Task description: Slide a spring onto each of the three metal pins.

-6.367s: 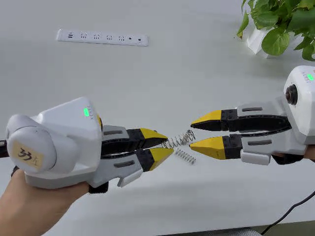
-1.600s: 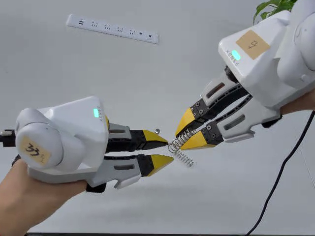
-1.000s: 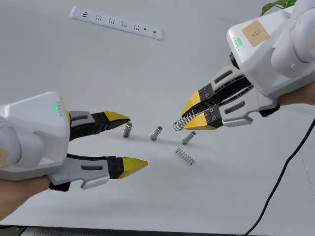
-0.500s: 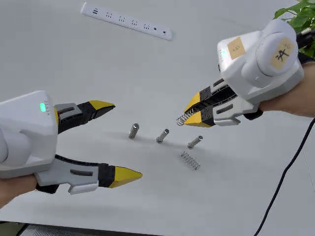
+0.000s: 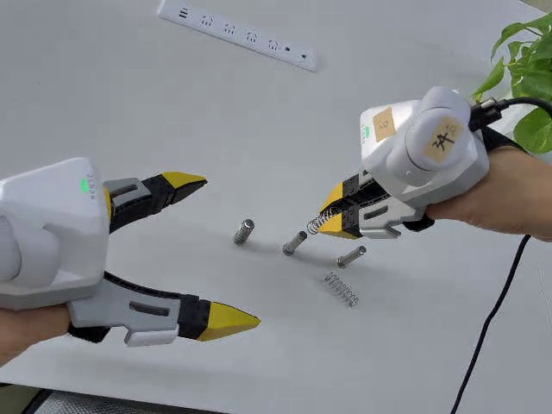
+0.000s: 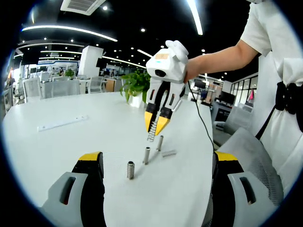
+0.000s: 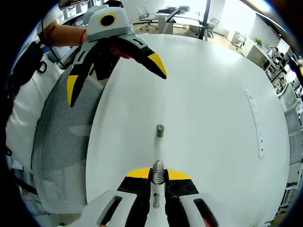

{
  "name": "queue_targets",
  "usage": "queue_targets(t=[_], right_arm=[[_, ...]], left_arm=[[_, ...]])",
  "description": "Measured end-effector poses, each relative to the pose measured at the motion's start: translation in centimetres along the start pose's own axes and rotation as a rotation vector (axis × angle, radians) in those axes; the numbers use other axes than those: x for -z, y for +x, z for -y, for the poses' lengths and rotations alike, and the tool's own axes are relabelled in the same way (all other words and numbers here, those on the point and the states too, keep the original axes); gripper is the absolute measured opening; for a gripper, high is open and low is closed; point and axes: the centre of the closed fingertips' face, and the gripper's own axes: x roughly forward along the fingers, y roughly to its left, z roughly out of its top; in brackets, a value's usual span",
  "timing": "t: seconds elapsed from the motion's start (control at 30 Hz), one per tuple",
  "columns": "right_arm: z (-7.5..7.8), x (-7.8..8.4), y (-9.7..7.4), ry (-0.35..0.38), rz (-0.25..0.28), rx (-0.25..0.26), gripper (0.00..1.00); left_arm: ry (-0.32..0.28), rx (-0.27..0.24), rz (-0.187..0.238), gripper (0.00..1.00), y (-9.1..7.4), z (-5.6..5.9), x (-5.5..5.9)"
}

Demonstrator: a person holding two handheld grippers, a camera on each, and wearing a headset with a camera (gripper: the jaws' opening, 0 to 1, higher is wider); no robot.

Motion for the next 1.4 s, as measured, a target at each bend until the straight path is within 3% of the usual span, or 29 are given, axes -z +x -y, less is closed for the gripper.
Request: queue_targets(t=[0.47,1.4], right_arm=[[0.0,-0.1,0.7,-0.007,-0.021,-0.02,0.07],[0.5,0.3,1.9,-0.018,-0.049,-0.046,0.07]], left_arm=[[-0.016,0.006,-0.006,0.95,0.0,-0.1,0.7],[-0.043,0.016,0.002,0.94,0.2,-0.4,0.9]])
